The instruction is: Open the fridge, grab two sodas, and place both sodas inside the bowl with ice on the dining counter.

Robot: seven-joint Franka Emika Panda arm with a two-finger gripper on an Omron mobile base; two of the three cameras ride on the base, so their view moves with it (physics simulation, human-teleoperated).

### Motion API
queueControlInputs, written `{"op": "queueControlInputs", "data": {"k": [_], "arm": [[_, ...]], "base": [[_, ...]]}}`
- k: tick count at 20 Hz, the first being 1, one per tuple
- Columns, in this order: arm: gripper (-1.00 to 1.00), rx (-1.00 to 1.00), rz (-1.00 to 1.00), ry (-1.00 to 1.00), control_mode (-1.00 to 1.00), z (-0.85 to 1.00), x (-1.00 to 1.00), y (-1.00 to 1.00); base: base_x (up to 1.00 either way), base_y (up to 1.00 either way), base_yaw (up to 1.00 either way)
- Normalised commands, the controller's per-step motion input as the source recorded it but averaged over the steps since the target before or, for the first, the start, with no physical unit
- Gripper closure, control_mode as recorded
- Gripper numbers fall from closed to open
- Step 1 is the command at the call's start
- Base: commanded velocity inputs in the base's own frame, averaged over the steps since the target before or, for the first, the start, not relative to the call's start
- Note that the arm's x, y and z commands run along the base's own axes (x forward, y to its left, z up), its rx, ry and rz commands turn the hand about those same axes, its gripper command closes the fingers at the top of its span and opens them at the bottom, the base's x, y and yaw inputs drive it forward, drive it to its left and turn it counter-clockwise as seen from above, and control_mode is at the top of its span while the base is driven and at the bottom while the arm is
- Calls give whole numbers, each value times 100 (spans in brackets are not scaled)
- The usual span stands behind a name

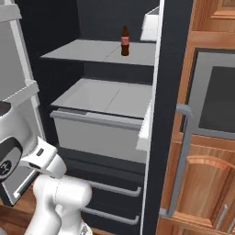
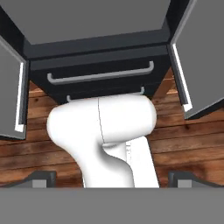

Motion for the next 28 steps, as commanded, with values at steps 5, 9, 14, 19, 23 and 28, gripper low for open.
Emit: {"op": "queueControlInputs", "data": {"k": [5,9,14,19,23,28], "arm": [[-100,0,0,0,100,0,0,0],[-100,0,0,0,100,0,0,0],[-100,0,0,0,100,0,0,0],[-100,0,0,0,100,0,0,0],[-100,0,0,0,100,0,0,0],[-100,0,0,-6,-100,9,8,4]], "base": [[70,24,-19],[74,25,-10],[71,14,-4],[17,1,0],[69,24,-9],[57,13,-3]]}}
